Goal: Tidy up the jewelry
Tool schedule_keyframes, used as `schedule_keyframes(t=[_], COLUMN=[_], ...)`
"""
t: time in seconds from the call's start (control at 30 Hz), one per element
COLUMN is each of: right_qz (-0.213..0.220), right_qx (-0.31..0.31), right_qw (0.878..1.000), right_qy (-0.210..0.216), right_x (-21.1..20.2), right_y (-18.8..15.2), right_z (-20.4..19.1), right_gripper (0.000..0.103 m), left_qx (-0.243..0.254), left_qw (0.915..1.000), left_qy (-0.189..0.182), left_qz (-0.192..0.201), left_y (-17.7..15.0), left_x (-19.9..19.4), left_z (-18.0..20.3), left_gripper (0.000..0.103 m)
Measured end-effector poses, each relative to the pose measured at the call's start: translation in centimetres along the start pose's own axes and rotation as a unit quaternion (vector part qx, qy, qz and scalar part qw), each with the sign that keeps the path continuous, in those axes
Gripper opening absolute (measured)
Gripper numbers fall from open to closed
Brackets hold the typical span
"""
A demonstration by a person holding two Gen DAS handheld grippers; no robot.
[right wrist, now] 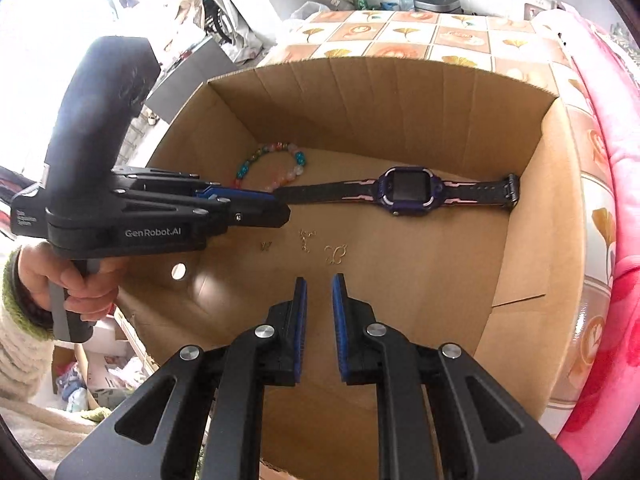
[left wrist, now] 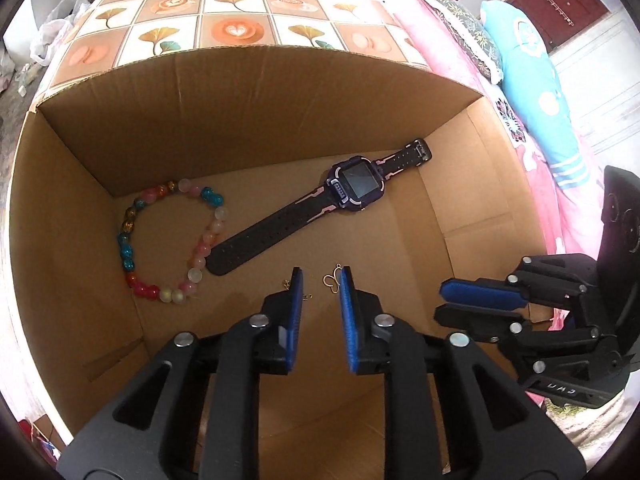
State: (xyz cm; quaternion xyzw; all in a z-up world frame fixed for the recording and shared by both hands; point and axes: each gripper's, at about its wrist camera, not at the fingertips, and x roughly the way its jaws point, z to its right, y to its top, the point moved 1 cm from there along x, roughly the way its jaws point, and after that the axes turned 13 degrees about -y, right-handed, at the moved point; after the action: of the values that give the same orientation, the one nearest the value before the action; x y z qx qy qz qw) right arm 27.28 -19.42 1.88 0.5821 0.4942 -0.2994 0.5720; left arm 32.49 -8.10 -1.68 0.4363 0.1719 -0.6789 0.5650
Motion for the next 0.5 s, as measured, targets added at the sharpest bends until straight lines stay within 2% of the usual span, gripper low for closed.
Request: schedule_keyframes(t=[0.13, 0.27, 0.33, 0.37, 0.47, 0.5], right_qz=[0.015, 0.040, 0.064, 0.078, 0.118, 0.126], right_qx=[0.009, 0.018, 0.022, 0.023, 0.033, 0.037], right_qw=[1.000, 0.999, 0.998, 0.997, 0.992, 0.991], right_qy=[-0.001, 0.004, 0.006, 0.006, 0.007, 0.009], right_x=[-1.0, -3.0, -4.8, -5.8, -8.6, -9.3], right_y=[0.0, -0.4, -0.8, -1.2, -2.6, -3.0], right_z=[0.2, 0.3, 0.3, 0.2, 0.2, 0.2], right_gripper=[0.014, 0.015, 0.025, 0.028, 0.029, 0.029], left_qx=[0.004, 0.024, 0.043, 0.056, 0.082, 0.093], left_qw=[0.9999, 0.9987, 0.9968, 0.9950, 0.9898, 0.9870], left_qy=[0.005, 0.006, 0.007, 0.007, 0.007, 0.004], left_qz=[0.010, 0.044, 0.067, 0.082, 0.116, 0.131], left_y=[0.0, -0.6, -1.2, -1.8, -3.6, -4.8], left_x=[-0.4, -2.2, -3.8, -4.8, -7.3, -8.5], left_z=[0.2, 1.2, 2.2, 2.8, 4.3, 4.8], left_gripper=[0.021, 0.021, 0.021, 0.024, 0.042, 0.043])
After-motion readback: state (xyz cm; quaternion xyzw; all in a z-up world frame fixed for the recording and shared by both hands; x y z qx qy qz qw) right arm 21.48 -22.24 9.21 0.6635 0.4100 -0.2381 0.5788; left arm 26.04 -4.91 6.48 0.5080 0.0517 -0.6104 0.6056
